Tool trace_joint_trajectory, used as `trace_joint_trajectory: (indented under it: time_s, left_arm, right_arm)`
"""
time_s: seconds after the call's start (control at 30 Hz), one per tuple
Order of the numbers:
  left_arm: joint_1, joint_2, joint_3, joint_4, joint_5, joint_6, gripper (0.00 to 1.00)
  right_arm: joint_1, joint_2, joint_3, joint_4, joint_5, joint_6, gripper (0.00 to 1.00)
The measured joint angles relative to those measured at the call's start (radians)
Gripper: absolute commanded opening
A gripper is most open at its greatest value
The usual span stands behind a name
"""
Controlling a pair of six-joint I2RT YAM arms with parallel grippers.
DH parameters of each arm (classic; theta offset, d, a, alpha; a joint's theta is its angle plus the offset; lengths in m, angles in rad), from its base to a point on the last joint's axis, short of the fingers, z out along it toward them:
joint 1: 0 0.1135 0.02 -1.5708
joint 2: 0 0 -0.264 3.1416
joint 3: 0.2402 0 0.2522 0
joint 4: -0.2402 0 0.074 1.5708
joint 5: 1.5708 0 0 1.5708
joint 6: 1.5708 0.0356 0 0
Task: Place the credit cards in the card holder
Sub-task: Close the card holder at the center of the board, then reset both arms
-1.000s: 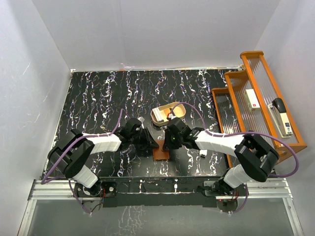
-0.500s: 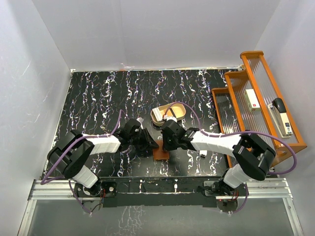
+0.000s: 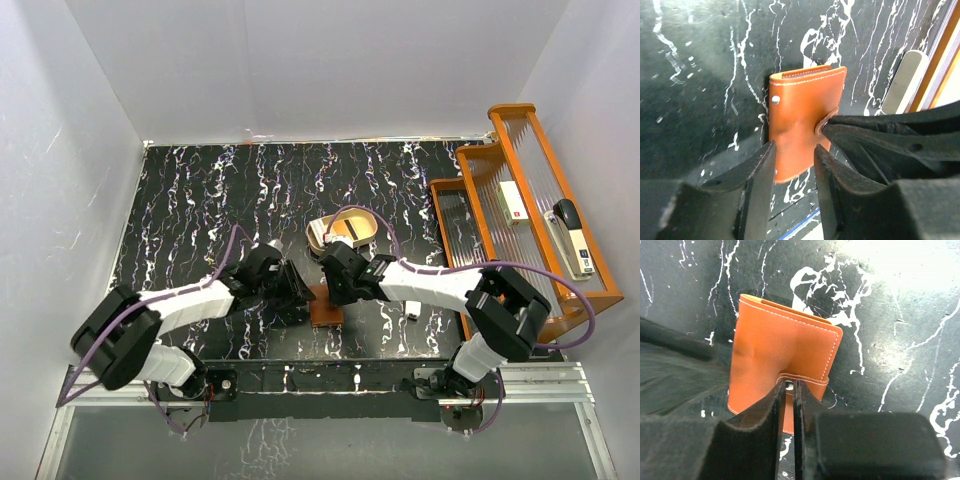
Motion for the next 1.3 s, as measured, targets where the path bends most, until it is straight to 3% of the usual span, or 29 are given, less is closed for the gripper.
trace_joint_trajectory:
  time_s: [0.1, 0.23, 0.3, 0.33, 0.5, 0.57, 0.83, 1.1, 1.3]
  left_arm:
    - [-0.001, -0.117, 0.004, -0.115, -0.062, 0.023, 0.44]
    - [-0.001, -0.28, 0.053, -0.273, -0.151, 0.064, 0.52]
    - [-0.001, -0.348, 0.102, -0.348, -0.189, 0.09, 0.71]
    - [-0.001, -0.378, 0.131, -0.385, -0.207, 0.108, 0.97]
    - [-0.001, -0.474, 0.309, -0.561, -0.267, 0.182, 0.99]
    - [-0.001, -0.492, 0.379, -0.617, -0.272, 0.212, 0.99]
    - [-0.001, -0.6, 0.556, -0.776, -0.276, 0.311, 0.99]
    - [-0.001, -0.774, 0.532, -0.785, -0.278, 0.339, 0.99]
    - [-0.001, -0.805, 0.47, -0.794, -0.282, 0.324, 0.99]
  right_arm:
    - [0.003, -0.004, 0.016, -0.043, 0.018, -0.007, 0.22]
    - [0.004, -0.066, 0.032, -0.112, 0.043, -0.008, 0.42]
    - [0.004, -0.137, 0.048, -0.136, 0.056, -0.01, 0.52]
    - [0.004, -0.168, 0.056, -0.142, 0.061, -0.006, 0.58]
    - [0.004, -0.373, 0.108, -0.171, 0.117, 0.0, 0.82]
    - [0.005, -0.447, 0.131, -0.183, 0.145, -0.001, 0.96]
    - [0.005, -0.626, 0.233, -0.251, 0.214, 0.0, 0.98]
    - [0.005, -0.698, 0.201, -0.251, 0.211, 0.019, 0.98]
    - [0.005, -0.695, 0.153, -0.245, 0.192, 0.04, 0.98]
